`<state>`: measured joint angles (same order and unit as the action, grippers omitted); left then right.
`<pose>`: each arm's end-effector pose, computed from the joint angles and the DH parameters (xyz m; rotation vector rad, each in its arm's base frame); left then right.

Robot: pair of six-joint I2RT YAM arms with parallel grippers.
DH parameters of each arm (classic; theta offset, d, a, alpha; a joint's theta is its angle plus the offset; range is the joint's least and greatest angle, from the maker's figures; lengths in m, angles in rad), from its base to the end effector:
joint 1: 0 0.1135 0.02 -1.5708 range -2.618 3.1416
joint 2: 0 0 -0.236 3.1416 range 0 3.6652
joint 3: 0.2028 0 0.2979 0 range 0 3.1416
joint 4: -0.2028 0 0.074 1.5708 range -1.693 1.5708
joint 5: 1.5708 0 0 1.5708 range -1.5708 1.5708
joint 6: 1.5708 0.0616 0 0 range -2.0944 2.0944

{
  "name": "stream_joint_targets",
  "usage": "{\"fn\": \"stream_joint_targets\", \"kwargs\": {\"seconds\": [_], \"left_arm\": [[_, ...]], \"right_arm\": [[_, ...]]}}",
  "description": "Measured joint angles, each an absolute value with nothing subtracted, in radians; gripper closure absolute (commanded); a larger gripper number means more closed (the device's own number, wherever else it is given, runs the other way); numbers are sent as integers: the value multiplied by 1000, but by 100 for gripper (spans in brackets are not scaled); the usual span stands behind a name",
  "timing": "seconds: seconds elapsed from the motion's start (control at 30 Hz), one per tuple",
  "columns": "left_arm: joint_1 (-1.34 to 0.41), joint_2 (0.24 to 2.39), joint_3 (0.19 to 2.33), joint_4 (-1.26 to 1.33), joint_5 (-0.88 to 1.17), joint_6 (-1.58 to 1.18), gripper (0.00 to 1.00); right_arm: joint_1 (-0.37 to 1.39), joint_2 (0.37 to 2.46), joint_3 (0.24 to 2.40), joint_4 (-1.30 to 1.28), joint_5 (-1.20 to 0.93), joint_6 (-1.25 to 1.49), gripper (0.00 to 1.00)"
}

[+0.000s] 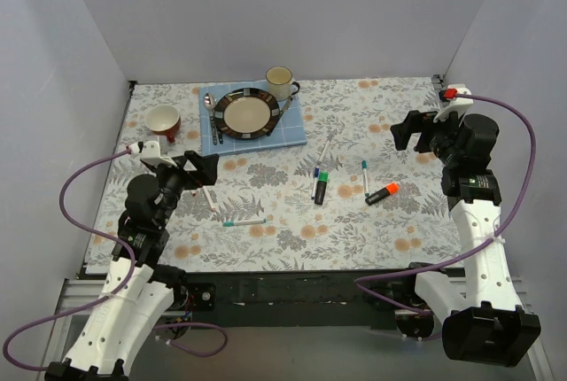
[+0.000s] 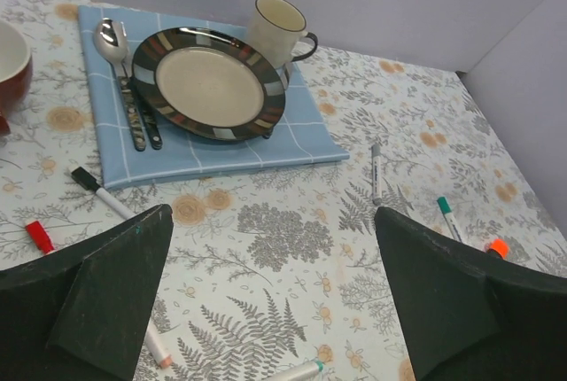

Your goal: Open the pen caps

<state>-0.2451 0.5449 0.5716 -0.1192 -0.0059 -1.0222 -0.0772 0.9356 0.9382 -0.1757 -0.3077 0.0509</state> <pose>0.2361 -0.0587 0.2911 -0.6687 1.6212 -0.9423 0.3029 -0.0047 0.3414 -0.1141 1.7384 0.2488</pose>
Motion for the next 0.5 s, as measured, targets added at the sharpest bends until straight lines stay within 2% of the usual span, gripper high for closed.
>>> {"fn": "stream_joint_targets", "kwargs": {"seconds": [0.13,0.23,0.37,0.5], "left_arm": [[-245,571,582,-126,70,-1038,2],[-245,597,592,-128,121,-1043,2],[-245,628,593,-133,172,-1044,2],[-245,636,593,-136,202,-1044,2]], "right_arm": [[-77,938,938,-176,-332,57,2],[-78,950,933,-168,-438,30,2],[-50,966,873,-138,-607,-82,2],[19,1020,860,-168,-681,-228,2]]}}
